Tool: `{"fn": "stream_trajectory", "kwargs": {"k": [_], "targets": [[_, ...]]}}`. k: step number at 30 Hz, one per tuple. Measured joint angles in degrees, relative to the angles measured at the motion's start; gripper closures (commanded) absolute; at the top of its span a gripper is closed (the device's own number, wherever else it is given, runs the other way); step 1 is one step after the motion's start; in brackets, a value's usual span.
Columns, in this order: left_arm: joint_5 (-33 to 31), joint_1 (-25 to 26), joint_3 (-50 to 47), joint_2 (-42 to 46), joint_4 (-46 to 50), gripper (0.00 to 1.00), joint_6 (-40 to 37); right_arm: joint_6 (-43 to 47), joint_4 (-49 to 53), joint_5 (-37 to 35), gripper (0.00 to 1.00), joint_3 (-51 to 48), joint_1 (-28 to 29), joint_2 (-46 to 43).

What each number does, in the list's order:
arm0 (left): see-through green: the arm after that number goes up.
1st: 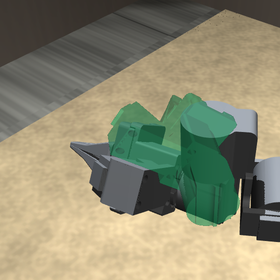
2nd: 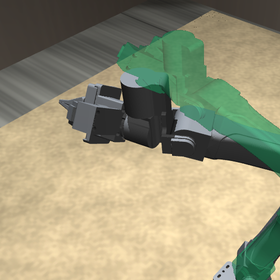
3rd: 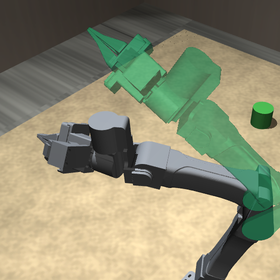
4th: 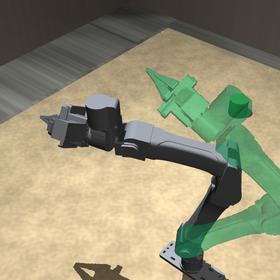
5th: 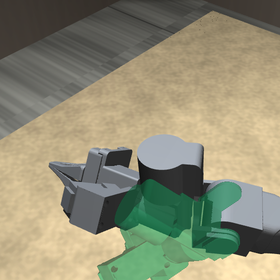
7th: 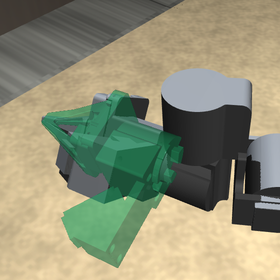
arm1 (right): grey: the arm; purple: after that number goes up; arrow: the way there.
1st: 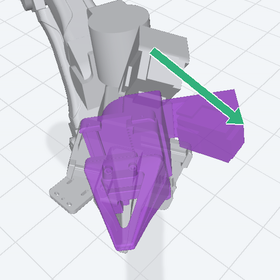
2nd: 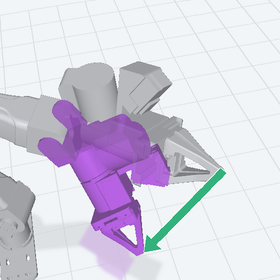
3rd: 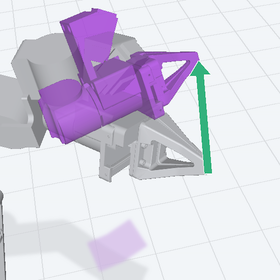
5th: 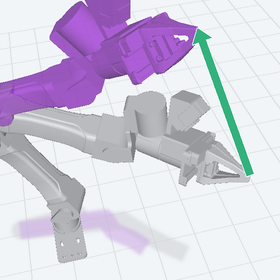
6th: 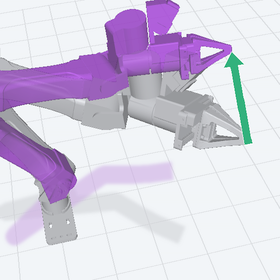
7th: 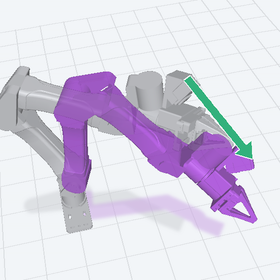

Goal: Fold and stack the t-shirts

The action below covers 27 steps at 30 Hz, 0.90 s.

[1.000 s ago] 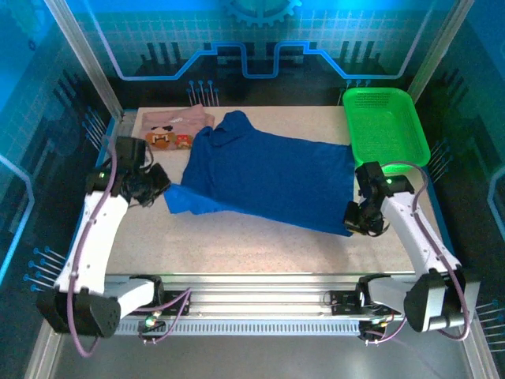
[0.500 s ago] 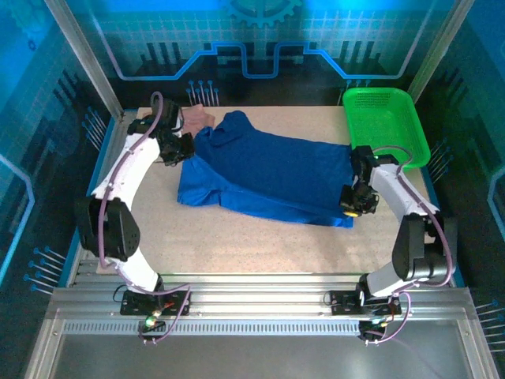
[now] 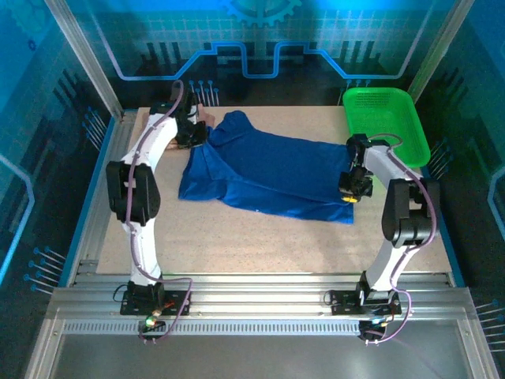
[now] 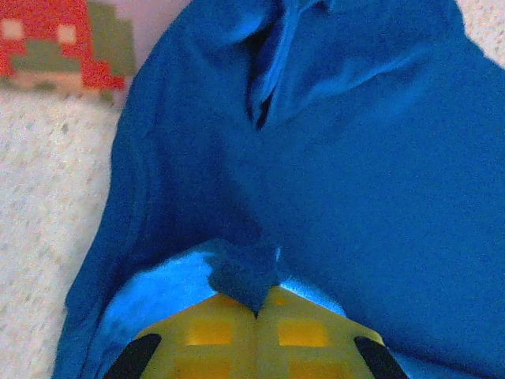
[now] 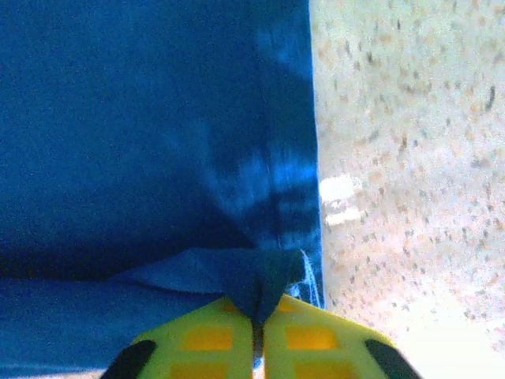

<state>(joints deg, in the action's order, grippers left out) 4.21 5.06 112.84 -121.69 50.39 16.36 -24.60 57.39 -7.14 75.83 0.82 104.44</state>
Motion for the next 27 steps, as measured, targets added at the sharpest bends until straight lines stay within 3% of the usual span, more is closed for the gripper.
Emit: {"fn": "stream_trajectory", "kwargs": {"k": [1, 3, 6, 10, 16, 19, 27], "targets": [[0.7, 0.0, 1.5, -1.2, -0.3, 0.82, -0.1, 0.2, -0.2, -0.1, 0.65, 1.1, -0.1, 1.0], [2.3, 0.0, 3.4, -2.5, -1.1, 0.36, 0.2, 0.2, -0.9, -0.2, 0.40, 3.2, -0.5, 2.6], [4.4, 0.0, 4.1, -2.4, -2.4, 0.07, 1.8, 0.2, -1.9, -0.4, 0.27, 4.8, -1.1, 2.4], [6.8, -0.6, -1.0, 1.9, -4.0, 0.01, 4.6, 0.5, -2.0, 0.0, 0.21, 4.0, -1.6, -2.3], [9.6, -6.4, -25.8, 22.9, -5.4, 0.02, 7.9, -1.4, -0.6, 4.7, 0.20, -6.6, -1.7, -22.3], [10.5, -10.5, -34.8, 29.0, -6.5, 0.06, 9.0, -3.0, 0.0, 7.2, 0.20, -13.6, -1.7, -28.7], [13.0, -11.3, -42.7, 21.5, -12.5, 0.18, 9.5, -5.0, -3.3, 9.2, 0.22, -22.7, -3.0, -23.1]]}}
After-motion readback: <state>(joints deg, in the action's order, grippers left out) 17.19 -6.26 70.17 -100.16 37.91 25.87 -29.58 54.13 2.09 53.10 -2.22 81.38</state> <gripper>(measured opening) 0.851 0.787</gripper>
